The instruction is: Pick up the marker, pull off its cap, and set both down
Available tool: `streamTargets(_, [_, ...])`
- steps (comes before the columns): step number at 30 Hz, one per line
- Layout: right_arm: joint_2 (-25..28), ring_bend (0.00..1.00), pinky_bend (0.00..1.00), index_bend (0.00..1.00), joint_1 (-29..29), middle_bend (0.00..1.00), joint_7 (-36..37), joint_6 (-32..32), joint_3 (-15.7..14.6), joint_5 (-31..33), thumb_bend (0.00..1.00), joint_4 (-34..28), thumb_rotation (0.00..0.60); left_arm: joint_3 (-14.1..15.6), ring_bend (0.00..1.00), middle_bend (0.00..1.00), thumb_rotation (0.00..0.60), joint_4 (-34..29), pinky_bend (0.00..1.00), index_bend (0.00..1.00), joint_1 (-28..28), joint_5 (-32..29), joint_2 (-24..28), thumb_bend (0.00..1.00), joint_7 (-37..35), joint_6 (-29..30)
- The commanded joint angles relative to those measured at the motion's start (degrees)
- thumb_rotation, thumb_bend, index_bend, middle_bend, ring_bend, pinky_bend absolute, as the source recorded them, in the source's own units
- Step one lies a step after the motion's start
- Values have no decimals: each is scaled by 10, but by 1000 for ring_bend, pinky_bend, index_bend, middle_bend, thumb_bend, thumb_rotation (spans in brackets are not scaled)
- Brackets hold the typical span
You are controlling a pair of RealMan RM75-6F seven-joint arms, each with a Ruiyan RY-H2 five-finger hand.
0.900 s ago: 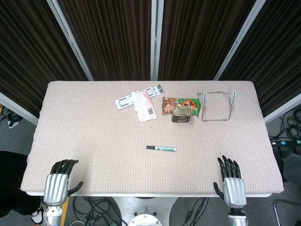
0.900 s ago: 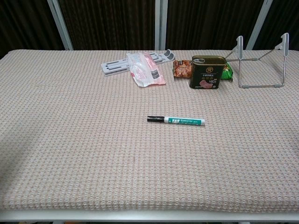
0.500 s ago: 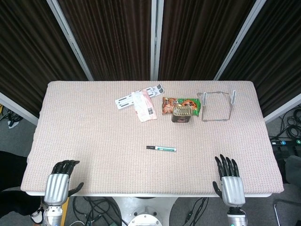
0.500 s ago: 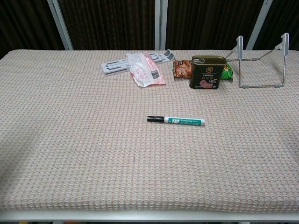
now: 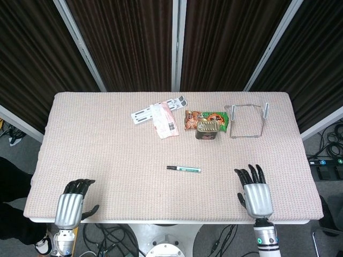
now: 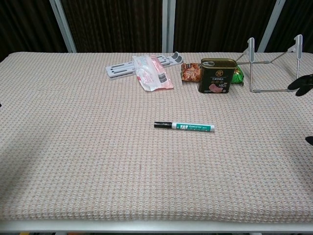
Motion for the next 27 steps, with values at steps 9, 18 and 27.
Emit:
streamTargets(9, [-39,619,778,364,131,374,-179,-131,86,199,129,-51,600,1,215,283,600,-7,263,268,-1,-6,6,16,1,-1])
streamTargets(18, [-113,649,823,385,208,382,-247,-141,103,301,205,-4,600,2,215,283,600,1,265,270,-6,-16,3,15,-8,-13])
streamTargets(27, [-174,646,823,426,262,405,-273,-127,107,372,237,68,600,5,215,283,600,3,269,272,-8,-19,7,16,-18,-15])
